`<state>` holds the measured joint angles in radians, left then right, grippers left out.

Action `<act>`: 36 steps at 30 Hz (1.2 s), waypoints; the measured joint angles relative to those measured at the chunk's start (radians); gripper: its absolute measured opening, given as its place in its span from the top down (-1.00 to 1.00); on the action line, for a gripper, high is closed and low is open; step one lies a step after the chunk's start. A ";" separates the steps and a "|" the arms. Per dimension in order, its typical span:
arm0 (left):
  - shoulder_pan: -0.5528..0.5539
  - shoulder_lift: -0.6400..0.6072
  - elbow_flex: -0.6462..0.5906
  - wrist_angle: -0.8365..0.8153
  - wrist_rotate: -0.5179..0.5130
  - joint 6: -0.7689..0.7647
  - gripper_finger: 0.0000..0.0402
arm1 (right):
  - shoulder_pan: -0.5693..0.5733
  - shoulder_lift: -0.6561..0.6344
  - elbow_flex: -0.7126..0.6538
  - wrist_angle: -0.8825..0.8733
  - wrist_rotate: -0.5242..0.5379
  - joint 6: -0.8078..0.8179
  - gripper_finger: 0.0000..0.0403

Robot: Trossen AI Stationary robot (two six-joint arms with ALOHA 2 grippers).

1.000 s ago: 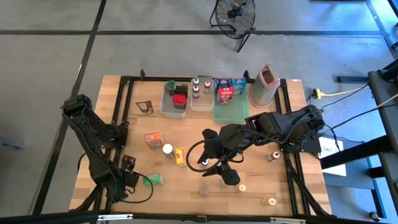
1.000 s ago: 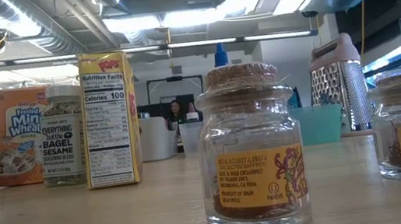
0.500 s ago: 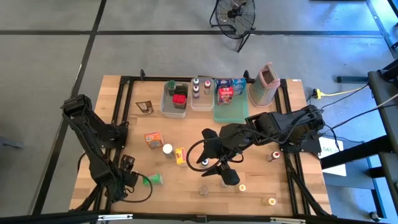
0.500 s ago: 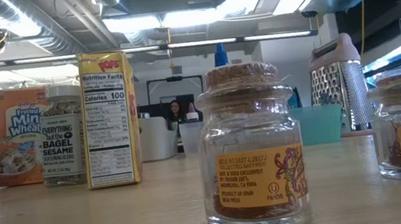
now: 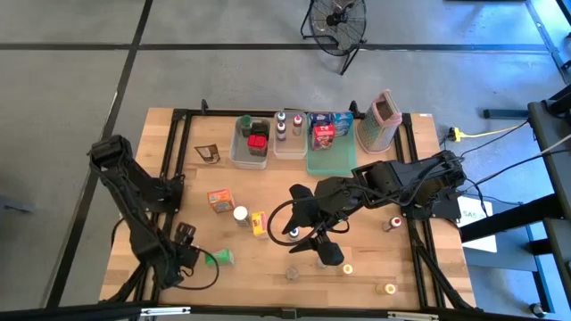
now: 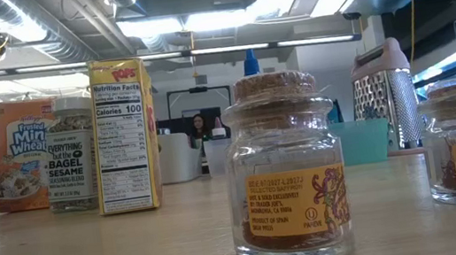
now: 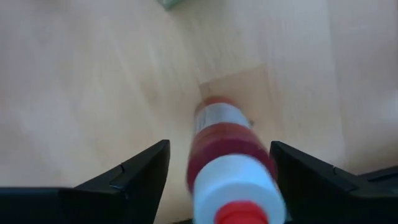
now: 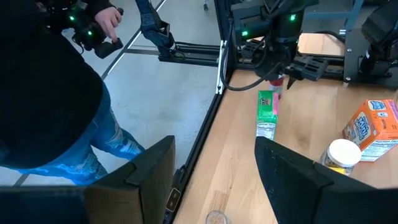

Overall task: Pick & Place Kitchen Items
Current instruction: Put the left red food coloring bottle into the transparent bin

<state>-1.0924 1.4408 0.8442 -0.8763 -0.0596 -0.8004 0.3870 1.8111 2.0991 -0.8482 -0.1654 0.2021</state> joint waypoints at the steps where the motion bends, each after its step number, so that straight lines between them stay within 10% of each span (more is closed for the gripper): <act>1: 0.000 -0.005 -0.011 0.022 0.002 -0.001 -0.32 | 0.000 0.000 0.000 0.000 0.000 0.000 -0.11; 19: 0.000 -0.030 -0.031 0.030 -0.021 -0.040 0.32 | -0.002 0.000 0.000 0.000 0.008 -0.004 -0.11; 36: 0.144 -0.271 0.119 -0.289 0.123 -0.003 0.33 | 0.037 0.000 0.000 -0.008 0.008 0.048 -0.11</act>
<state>-0.9482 1.1696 0.9633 -1.1658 0.0631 -0.8031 0.4241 1.8114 2.0987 -0.8565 -0.1578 0.2498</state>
